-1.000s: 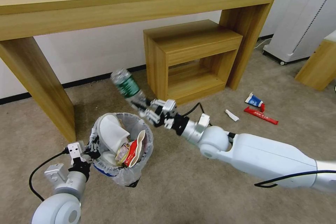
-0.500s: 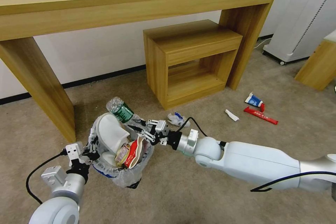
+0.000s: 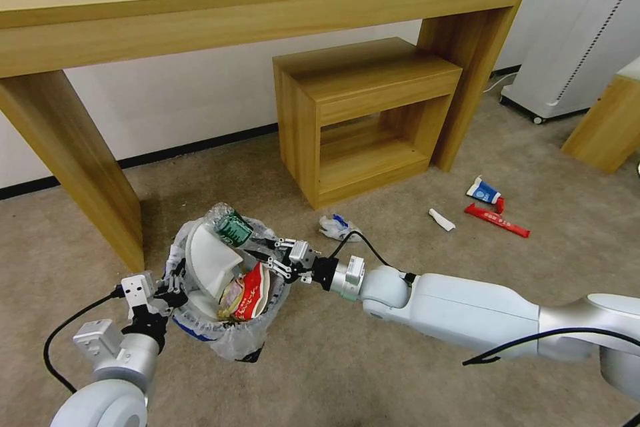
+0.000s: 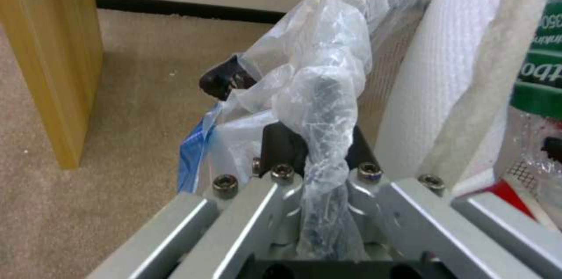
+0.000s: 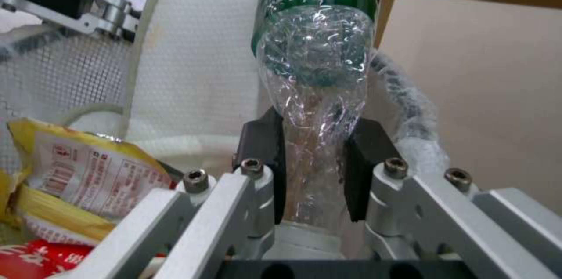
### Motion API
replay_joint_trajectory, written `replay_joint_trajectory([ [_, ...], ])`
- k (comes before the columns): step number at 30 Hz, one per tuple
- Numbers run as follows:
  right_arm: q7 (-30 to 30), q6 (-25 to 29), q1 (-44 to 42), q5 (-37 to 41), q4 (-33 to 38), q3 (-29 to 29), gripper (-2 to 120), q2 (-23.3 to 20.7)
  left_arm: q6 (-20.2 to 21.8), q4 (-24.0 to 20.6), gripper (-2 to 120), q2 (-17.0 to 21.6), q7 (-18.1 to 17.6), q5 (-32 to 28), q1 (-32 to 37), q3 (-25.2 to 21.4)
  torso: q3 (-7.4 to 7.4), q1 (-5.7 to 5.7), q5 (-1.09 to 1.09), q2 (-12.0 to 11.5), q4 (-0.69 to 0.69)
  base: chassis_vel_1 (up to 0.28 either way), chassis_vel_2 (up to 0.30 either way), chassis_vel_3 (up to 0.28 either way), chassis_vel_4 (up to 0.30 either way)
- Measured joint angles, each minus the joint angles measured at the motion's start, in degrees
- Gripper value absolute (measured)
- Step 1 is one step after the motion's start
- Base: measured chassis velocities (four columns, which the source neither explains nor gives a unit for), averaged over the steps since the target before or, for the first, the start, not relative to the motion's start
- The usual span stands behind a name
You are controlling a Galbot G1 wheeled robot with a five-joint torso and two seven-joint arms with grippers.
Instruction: Pick up the trash bin and place the garbage on the floor into it.
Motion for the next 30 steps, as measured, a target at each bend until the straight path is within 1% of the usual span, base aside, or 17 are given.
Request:
replay_joint_trajectory([
  [3,-0.07,-0.2,-0.08,-0.23,0.04,0.25,21,-0.2,0.0,0.12,3,0.09,0.03,-0.14,-0.16,0.07,0.0,0.0,0.0,0.0,0.0,0.0,0.0,0.0,0.0],
  [5,-0.08,-0.51,-0.36,-0.27,0.26,0.68,32,-0.46,0.0,0.28,3,0.21,0.0,-0.21,-0.33,0.18,0.0,0.0,0.0,0.0,0.0,0.0,0.0,0.0,0.0],
  [6,-0.08,-0.51,-0.36,-0.27,0.26,0.68,32,-0.46,0.0,0.28,3,0.21,0.0,-0.21,-0.33,0.18,0.0,0.0,0.0,0.0,0.0,0.0,0.0,0.0,0.0],
  [7,-0.06,-0.69,-0.47,-0.26,0.38,0.79,36,-0.54,-0.01,0.37,3,0.23,-0.01,-0.21,-0.35,0.23,0.0,0.0,0.0,0.0,0.0,0.0,0.0,0.0,0.0],
  [9,-0.07,-1.38,-0.68,-0.24,1.17,1.07,47,-0.77,-0.01,0.87,3,0.38,-0.02,-0.3,-0.62,0.37,0.0,0.0,0.0,0.0,0.0,0.0,0.0,0.0,0.0],
  [10,-0.07,-1.38,-0.68,-0.24,1.17,1.07,47,-0.77,-0.01,0.87,3,0.38,-0.02,-0.3,-0.62,0.37,0.0,0.0,0.0,0.0,0.0,0.0,0.0,0.0,0.0],
  [12,-0.05,-1.52,-0.7,-0.16,1.43,1.18,58,-0.78,-0.01,1.21,3,0.56,-0.04,-0.47,-0.98,0.38,0.0,0.0,0.0,0.0,0.0,0.0,0.0,0.0,0.0],
  [14,-0.01,-1.57,-0.7,-0.05,1.55,1.26,61,-0.78,-0.01,1.34,3,0.62,-0.06,-0.55,-1.08,0.39,0.0,0.0,0.01,-0.01,0.0,0.0,0.0,0.0,0.0],
  [16,0.52,-2.16,-0.71,0.59,2.75,1.89,72,-0.94,0.01,1.95,3,0.76,-0.13,-0.75,-1.38,0.38,0.0,0.0,0.0,0.0,0.0,0.0,0.0,0.0,0.0],
  [17,0.52,-2.16,-0.71,0.59,2.75,1.89,72,-0.94,0.01,1.95,3,0.76,-0.13,-0.75,-1.38,0.38,0.0,0.0,0.0,0.0,0.0,0.0,0.0,0.0,0.0],
  [19,1.26,-2.59,-0.78,1.0,4.32,2.51,82,-1.25,0.06,2.49,3,0.88,-0.35,-1.11,-1.61,0.37,0.0,0.0,0.0,0.0,0.0,0.0,0.0,0.0,0.0],
  [21,1.4,-2.75,-0.87,1.04,4.9,2.72,86,-1.44,0.1,2.63,3,0.94,-0.53,-1.32,-1.79,0.37,0.0,0.0,0.0,0.0,0.01,0.0,0.0,0.0,0.0],
  [23,1.93,-2.89,-1.38,1.07,5.85,3.67,96,-1.88,0.31,2.91,3,1.13,-0.94,-1.88,-2.32,0.37,0.0,0.0,0.0,0.0,0.0,0.0,0.0,0.0,0.0],
  [25,2.25,-3.02,-1.69,1.13,6.15,4.37,98,-2.01,0.37,3.05,3,1.23,-1.02,-2.01,-2.41,0.38,0.0,0.0,0.0,0.0,0.0,0.0,0.0,0.0,0.0],
  [27,4.21,-4.06,-2.7,2.54,7.71,7.3,99,-2.66,0.5,3.39,3,1.68,-1.16,-2.17,-2.32,0.39,0.0,0.0,0.0,0.0,0.0,0.0,0.0,0.0,0.0],
  [29,4.88,-4.44,-2.91,3.15,8.17,8.07,100,-2.91,0.53,3.41,3,1.78,-1.17,-2.18,-2.26,0.39,0.0,0.0,0.0,0.0,0.0,0.0,0.0,0.0,0.0],
  [30,6.93,-5.43,-3.49,5.01,9.37,9.99,100,-3.73,0.57,3.42,3,2.01,-1.18,-2.23,-2.14,0.39,0.0,0.0,0.0,0.0,0.01,0.0,0.0,0.0,0.0],
])
